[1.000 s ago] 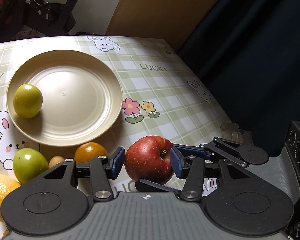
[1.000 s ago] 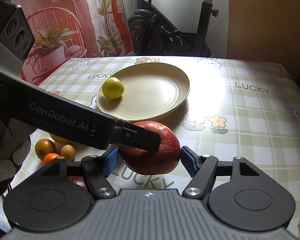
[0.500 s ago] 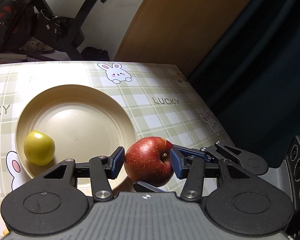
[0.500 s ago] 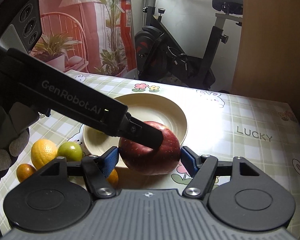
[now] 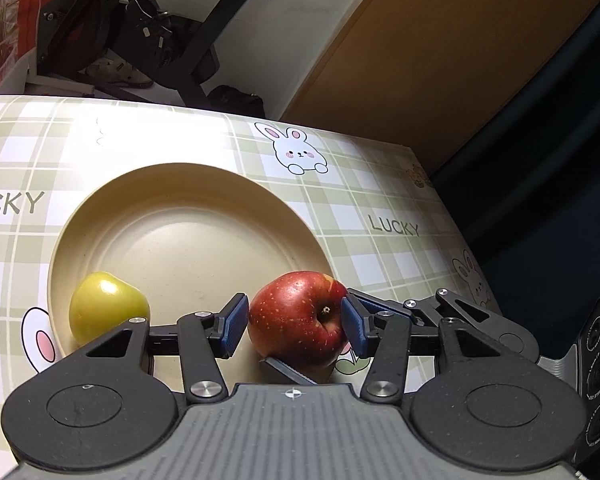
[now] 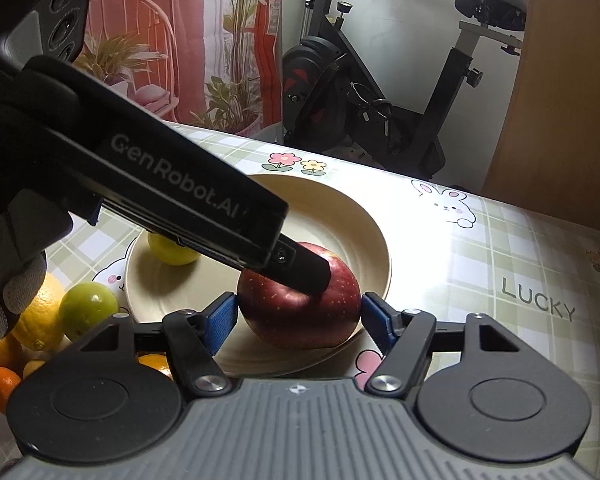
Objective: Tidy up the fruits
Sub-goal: 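Carry the red apple onto the beige plate and open the left tool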
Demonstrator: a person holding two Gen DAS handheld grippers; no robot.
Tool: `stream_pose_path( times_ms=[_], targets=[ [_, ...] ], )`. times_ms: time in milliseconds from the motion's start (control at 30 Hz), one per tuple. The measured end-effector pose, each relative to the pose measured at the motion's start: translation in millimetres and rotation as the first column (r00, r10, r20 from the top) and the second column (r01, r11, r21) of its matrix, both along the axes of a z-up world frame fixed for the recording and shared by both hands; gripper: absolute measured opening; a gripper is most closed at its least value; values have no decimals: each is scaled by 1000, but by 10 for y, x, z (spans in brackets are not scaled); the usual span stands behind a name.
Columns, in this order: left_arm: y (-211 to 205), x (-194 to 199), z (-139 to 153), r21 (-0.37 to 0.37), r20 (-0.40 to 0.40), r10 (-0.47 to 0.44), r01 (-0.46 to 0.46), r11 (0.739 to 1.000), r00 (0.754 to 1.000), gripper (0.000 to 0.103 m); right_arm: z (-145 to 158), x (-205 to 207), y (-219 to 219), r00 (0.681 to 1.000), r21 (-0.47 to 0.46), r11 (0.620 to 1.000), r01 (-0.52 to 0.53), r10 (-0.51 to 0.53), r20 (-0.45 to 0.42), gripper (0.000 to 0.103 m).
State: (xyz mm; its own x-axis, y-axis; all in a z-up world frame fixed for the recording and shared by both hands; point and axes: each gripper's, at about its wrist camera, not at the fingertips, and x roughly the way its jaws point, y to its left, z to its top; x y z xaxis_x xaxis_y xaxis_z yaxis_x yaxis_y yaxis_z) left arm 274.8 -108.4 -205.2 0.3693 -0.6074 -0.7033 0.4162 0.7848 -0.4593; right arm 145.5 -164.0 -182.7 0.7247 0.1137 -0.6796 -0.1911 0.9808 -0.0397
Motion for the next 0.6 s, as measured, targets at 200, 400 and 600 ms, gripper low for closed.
stream_pose_path(
  times_ms=[200,400,600],
  targets=[
    [69,-57,1,-4,-1,24,-24,1000,1000,55,68,-41,18,1000,-9,1000,13,-13,-9,70],
    [277,-260,273,-7,80,33,-33,999,996,55,271,-274,-49,1000,39,999,17,-17,7,70],
    [620,-478,655,-46,188,106,-99,994,976,55,609,-441,-109,997,80,996,47,-52,61,70]
  ],
)
